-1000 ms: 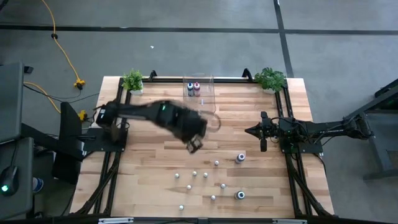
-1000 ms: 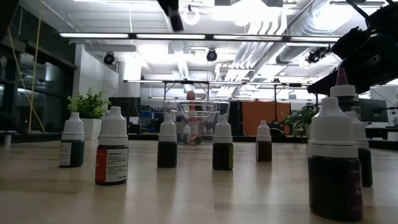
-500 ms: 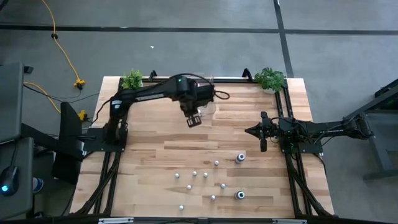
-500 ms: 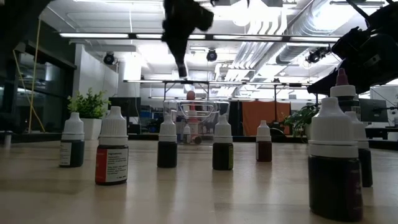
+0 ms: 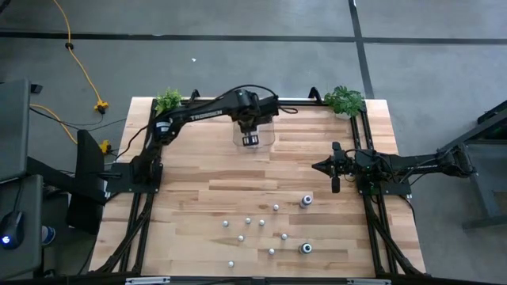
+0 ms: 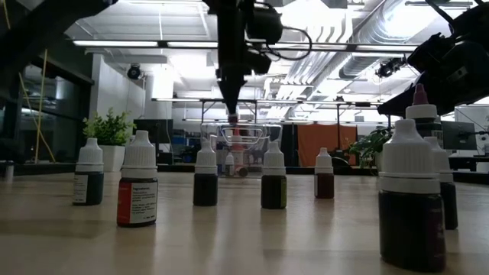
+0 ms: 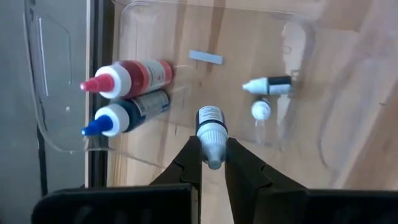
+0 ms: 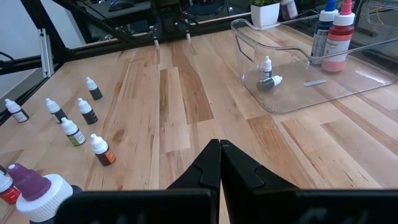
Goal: Pick & Place food coloring
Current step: Put the small purple food coloring into the transparent bin
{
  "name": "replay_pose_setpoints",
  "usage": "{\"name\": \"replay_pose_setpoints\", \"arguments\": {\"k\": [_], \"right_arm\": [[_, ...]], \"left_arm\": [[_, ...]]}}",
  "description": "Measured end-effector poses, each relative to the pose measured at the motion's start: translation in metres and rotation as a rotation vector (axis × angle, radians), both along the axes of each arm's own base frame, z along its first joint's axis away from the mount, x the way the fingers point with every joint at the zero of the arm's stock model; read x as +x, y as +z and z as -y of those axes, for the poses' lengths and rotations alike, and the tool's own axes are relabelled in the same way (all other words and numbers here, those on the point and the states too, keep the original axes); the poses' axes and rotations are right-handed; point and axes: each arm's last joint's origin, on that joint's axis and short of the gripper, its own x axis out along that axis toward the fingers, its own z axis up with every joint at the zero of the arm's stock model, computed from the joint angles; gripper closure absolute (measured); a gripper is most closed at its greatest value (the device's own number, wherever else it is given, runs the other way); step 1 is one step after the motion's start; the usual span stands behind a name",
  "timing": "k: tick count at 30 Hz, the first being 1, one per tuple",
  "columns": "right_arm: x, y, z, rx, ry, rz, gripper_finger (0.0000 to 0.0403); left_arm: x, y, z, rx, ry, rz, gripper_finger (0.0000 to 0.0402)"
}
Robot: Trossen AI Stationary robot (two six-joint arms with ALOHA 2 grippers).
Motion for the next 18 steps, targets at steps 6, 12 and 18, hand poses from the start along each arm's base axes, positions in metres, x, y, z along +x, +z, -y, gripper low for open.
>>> {"name": "replay_pose_setpoints", "arguments": {"k": [6, 12, 18], "right_arm": [[0.000, 0.000, 0.000, 0.000, 0.000, 0.000, 0.0402], [0.000, 0.000, 0.000, 0.000, 0.000, 0.000, 0.0402], [0.000, 0.000, 0.000, 0.000, 0.000, 0.000, 0.0402]], "left_arm": [[0.011, -0.017, -0.022, 0.015, 0.110, 0.075, 0.0376], [0.017, -0.029, -0.040, 0.019, 0.201, 0.145, 0.0375], [0.020, -0.037, -0.045, -0.054, 0.260, 0.184, 0.0375]]}}
